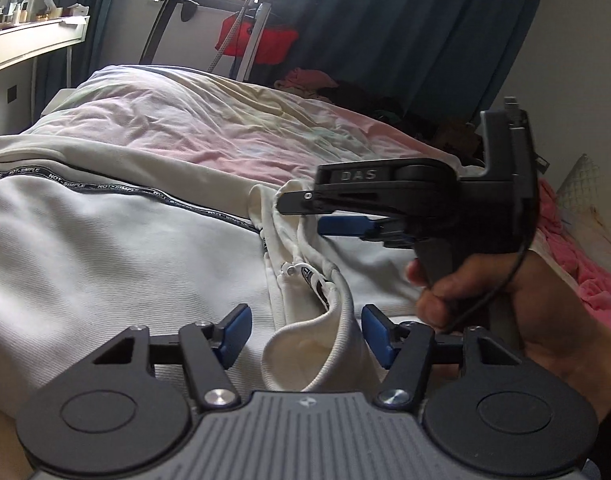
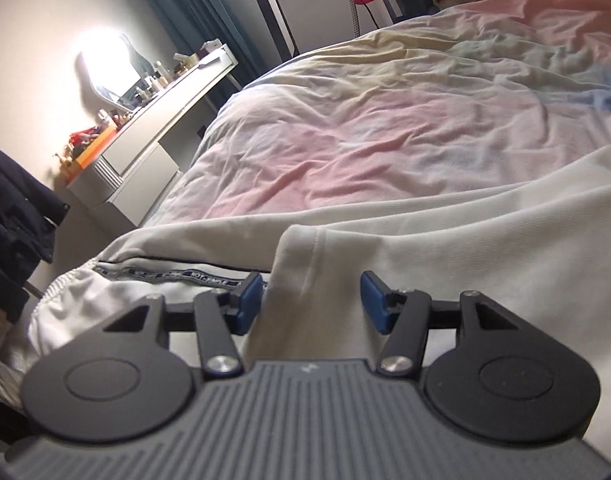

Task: Fold clothes
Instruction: 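Pinch the folded leg edge with the left tool while the right tool pinches fabric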

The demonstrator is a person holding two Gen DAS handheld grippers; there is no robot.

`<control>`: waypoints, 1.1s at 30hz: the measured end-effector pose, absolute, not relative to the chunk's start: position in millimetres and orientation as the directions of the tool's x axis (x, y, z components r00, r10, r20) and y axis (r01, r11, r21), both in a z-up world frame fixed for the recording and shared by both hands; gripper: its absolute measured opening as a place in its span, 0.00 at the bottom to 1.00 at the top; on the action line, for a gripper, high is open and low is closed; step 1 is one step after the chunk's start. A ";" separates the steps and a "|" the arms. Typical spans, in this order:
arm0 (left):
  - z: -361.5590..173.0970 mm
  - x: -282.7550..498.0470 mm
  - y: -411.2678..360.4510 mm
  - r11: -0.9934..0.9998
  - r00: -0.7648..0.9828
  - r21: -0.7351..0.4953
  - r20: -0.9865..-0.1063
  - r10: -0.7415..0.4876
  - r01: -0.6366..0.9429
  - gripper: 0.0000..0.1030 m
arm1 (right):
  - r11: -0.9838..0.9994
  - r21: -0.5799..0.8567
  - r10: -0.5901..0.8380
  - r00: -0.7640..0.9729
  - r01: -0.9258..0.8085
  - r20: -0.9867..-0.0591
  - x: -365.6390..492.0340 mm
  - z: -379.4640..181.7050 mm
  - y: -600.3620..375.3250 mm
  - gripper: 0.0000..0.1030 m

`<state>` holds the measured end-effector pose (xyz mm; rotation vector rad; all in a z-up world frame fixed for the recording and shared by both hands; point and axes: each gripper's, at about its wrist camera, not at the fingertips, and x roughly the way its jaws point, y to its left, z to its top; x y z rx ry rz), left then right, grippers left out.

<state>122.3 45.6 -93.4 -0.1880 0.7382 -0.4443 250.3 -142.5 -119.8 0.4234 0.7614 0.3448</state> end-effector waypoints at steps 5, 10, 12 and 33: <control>-99.3 128.5 35.8 0.902 0.650 -0.265 -0.627 -0.430 0.342 0.47 | 0.869 0.475 0.431 0.686 -0.140 -0.587 255.4 -131.6 -142.6 0.13; -91.1 121.8 34.3 0.902 0.670 -0.254 -0.605 -0.430 0.349 0.29 | 0.873 0.460 0.421 0.730 -0.165 -0.538 252.1 -108.6 -146.5 0.08; -85.9 117.0 33.1 0.902 0.664 -0.254 -0.612 -0.430 0.350 0.25 | 0.895 0.398 0.402 0.750 -0.200 -0.526 248.8 -97.7 -137.4 0.08; -61.0 99.9 43.2 0.945 0.736 -0.160 -0.596 -0.323 0.285 0.48 | 0.973 0.172 0.222 0.816 -0.152 -0.534 208.3 -77.2 -118.4 0.12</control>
